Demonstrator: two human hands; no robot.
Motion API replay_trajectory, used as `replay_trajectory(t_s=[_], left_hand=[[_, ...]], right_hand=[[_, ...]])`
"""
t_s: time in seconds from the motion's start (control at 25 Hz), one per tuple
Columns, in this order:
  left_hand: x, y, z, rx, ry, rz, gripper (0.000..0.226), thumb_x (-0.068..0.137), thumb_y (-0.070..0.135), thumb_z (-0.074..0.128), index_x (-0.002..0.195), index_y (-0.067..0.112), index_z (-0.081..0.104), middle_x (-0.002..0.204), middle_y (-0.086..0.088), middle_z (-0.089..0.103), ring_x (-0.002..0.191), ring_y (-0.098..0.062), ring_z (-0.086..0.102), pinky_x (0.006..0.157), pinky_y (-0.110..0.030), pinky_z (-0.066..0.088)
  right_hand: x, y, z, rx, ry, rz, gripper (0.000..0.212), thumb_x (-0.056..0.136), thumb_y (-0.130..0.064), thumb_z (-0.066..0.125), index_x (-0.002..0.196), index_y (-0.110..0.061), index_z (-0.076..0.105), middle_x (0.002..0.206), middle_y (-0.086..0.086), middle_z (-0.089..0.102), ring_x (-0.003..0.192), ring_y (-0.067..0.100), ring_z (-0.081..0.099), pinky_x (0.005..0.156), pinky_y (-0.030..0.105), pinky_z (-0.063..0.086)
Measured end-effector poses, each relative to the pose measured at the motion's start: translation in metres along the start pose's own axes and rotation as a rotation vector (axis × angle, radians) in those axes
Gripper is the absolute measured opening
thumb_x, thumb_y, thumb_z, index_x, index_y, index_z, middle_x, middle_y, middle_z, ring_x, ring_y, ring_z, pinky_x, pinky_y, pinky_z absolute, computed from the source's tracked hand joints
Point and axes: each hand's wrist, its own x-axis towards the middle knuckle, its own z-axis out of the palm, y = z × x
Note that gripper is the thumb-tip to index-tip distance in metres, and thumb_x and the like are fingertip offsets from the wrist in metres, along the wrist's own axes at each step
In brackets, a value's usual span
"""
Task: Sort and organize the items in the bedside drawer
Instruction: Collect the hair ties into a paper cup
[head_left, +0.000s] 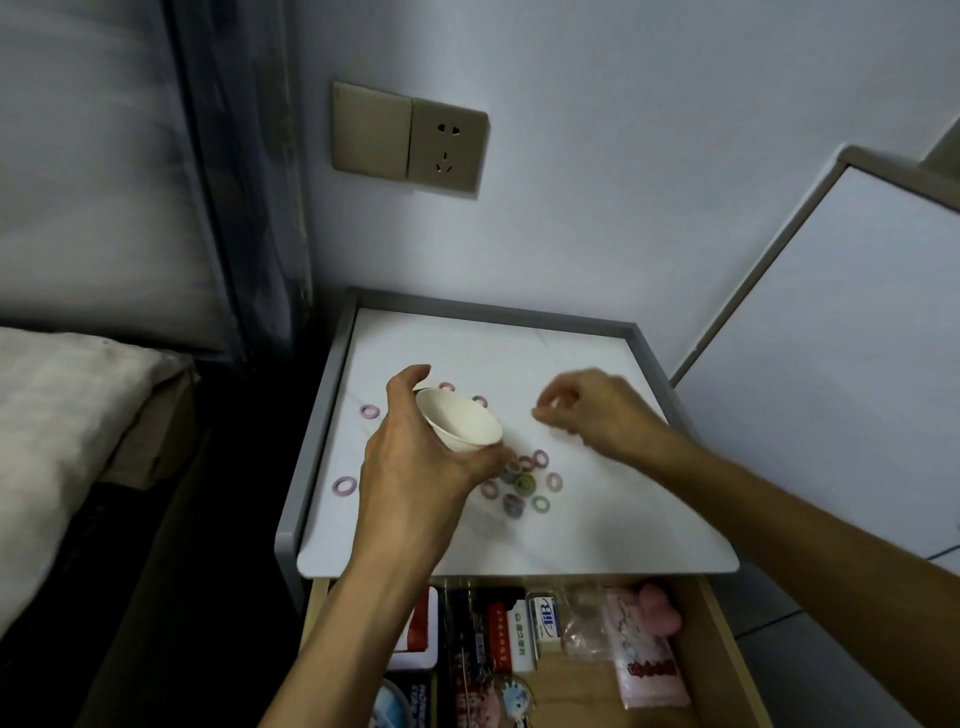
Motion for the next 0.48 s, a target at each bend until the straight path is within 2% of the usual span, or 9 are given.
replay_trajectory(t_s=[0.08,0.12,0.2,0.32,0.48], left_hand=[[0.001,0.001,-0.001,-0.017,0.001,-0.002,0.093,0.064,0.023,0.09,0.14,0.03,0.036,0.097,0.024,0.048,0.096,-0.011,0.052,0.079,-0.025,0.045],[0.002,0.001,-0.002,-0.02,0.0,0.0,0.093,0.064,0.022,0.09,0.14,0.03,0.036,0.095,0.027,0.046,0.096,-0.011,0.051,0.08,-0.024,0.045],[0.002,0.002,-0.003,-0.018,-0.006,0.005,0.094,0.064,0.022,0.09,0.14,0.029,0.036,0.094,0.031,0.043,0.097,-0.011,0.051,0.081,-0.023,0.045],[0.002,0.001,-0.005,-0.003,-0.002,-0.005,0.094,0.064,0.023,0.09,0.141,0.029,0.035,0.093,0.036,0.039,0.098,-0.011,0.051,0.082,-0.023,0.044],[0.002,0.001,-0.008,0.014,-0.002,-0.021,0.094,0.064,0.024,0.09,0.141,0.029,0.036,0.091,0.033,0.04,0.098,-0.01,0.05,0.08,-0.021,0.04]], right_hand=[[0.0,0.019,0.033,-0.106,-0.135,0.125,0.045,0.082,-0.058,0.067,0.112,-0.026,0.063,0.106,-0.004,0.065,0.09,0.014,0.058,0.077,0.031,0.047],[0.0,0.021,0.049,-0.106,-0.147,0.13,0.048,0.08,-0.059,0.068,0.115,-0.026,0.061,0.107,-0.003,0.062,0.089,0.015,0.057,0.075,0.03,0.044],[0.0,0.019,0.07,-0.071,-0.063,0.089,0.036,0.082,-0.052,0.071,0.108,-0.028,0.062,0.107,-0.002,0.062,0.086,0.015,0.059,0.074,0.03,0.049],[0.005,0.015,0.077,0.02,0.007,0.069,0.012,0.083,-0.032,0.075,0.089,-0.028,0.066,0.092,-0.002,0.067,0.079,0.015,0.064,0.076,0.031,0.056],[0.012,0.013,0.074,0.047,-0.047,0.026,0.005,0.083,-0.016,0.075,0.087,-0.018,0.073,0.083,0.0,0.068,0.074,0.012,0.064,0.062,0.018,0.047]])
